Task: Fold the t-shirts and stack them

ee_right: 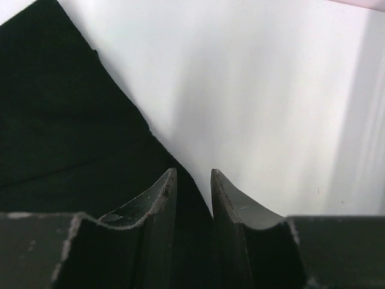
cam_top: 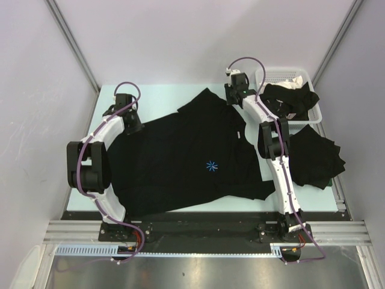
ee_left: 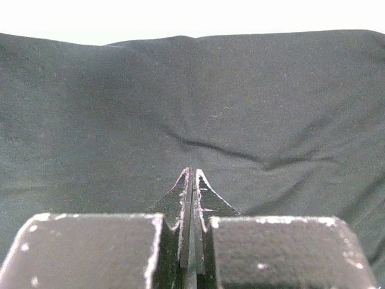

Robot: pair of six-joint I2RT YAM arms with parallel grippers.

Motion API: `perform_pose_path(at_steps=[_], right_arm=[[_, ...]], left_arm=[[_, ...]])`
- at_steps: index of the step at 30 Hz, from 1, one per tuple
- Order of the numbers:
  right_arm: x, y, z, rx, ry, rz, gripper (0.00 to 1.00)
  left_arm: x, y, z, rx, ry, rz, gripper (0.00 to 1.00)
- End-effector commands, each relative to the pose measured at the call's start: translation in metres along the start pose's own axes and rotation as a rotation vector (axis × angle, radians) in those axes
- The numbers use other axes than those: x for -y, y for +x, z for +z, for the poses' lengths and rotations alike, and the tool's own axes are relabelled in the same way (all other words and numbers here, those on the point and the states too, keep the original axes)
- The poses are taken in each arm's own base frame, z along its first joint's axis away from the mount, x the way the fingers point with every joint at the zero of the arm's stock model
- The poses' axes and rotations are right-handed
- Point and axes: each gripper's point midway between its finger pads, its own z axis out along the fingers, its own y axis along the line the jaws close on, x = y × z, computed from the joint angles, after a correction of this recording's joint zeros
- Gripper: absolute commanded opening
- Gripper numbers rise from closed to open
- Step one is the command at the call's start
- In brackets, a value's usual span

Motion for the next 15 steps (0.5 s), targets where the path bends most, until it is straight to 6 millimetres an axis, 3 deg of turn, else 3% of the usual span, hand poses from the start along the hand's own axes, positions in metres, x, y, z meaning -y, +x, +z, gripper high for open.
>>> perform_pose_path(at_steps=[1,15], right_arm=[[-0.001,-0.033,-0.022,0.065,-0.006,0.0,0.35],[-0.002,-0.009,-0.014,0.01,-0.018,-0.006,0.32]], left_arm=[[0.009,-0.012,-0.014,0.034,0.044,0.01,0.04],[0.011,-0.014,-0.014,0.033,0.051,0.017,0.1]])
